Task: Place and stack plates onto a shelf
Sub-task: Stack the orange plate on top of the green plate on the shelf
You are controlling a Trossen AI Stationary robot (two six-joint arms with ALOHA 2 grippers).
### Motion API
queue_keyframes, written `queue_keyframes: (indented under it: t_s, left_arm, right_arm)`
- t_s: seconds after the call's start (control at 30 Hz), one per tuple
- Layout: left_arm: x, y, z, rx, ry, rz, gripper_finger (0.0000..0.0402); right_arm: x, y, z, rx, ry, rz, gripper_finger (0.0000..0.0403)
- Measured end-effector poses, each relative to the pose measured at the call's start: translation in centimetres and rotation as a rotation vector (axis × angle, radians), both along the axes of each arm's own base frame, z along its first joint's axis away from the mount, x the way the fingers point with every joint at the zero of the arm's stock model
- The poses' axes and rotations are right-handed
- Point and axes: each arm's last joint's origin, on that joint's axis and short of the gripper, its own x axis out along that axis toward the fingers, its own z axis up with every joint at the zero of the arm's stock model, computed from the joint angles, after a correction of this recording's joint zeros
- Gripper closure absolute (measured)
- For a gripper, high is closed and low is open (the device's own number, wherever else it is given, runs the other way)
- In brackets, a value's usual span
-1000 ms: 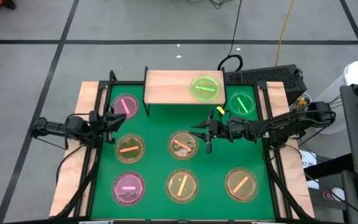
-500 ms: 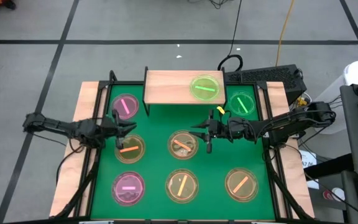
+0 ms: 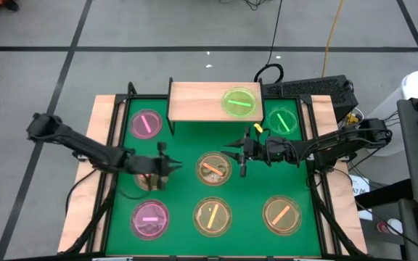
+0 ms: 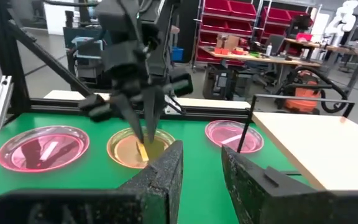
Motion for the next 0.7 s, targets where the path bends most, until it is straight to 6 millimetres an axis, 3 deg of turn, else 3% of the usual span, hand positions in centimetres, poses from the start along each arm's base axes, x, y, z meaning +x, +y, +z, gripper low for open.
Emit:
queue_keyframes:
  t_s: [0.2, 0.37, 0.47, 0.7]
  left_arm:
    - [3.7, -1.5, -1.5, 0.108, 0.126, -0.064, 0.0337]
    - [6.1, -2.6, -2.0, 0.123, 0.151, -0.184, 0.0337]
    - [7.1, -3.0, -2.2, 0.14, 0.138, -0.229, 0.0337]
    - [8.4, -3.7, -4.5, 0.194, 0.184, -0.298, 0.0337]
  right_arm:
    - [-0.4, 0.0, 0.3, -0.004, 0.018, 0.002, 0.0309]
    - [-2.4, -0.2, 2.1, 0.014, 0.029, -0.001, 0.031]
    - [-3.8, -0.2, 3.3, 0.047, 0.011, -0.001, 0.031]
    - [-6.4, 0.0, 2.9, 0.068, -0.08, 0.023, 0.031]
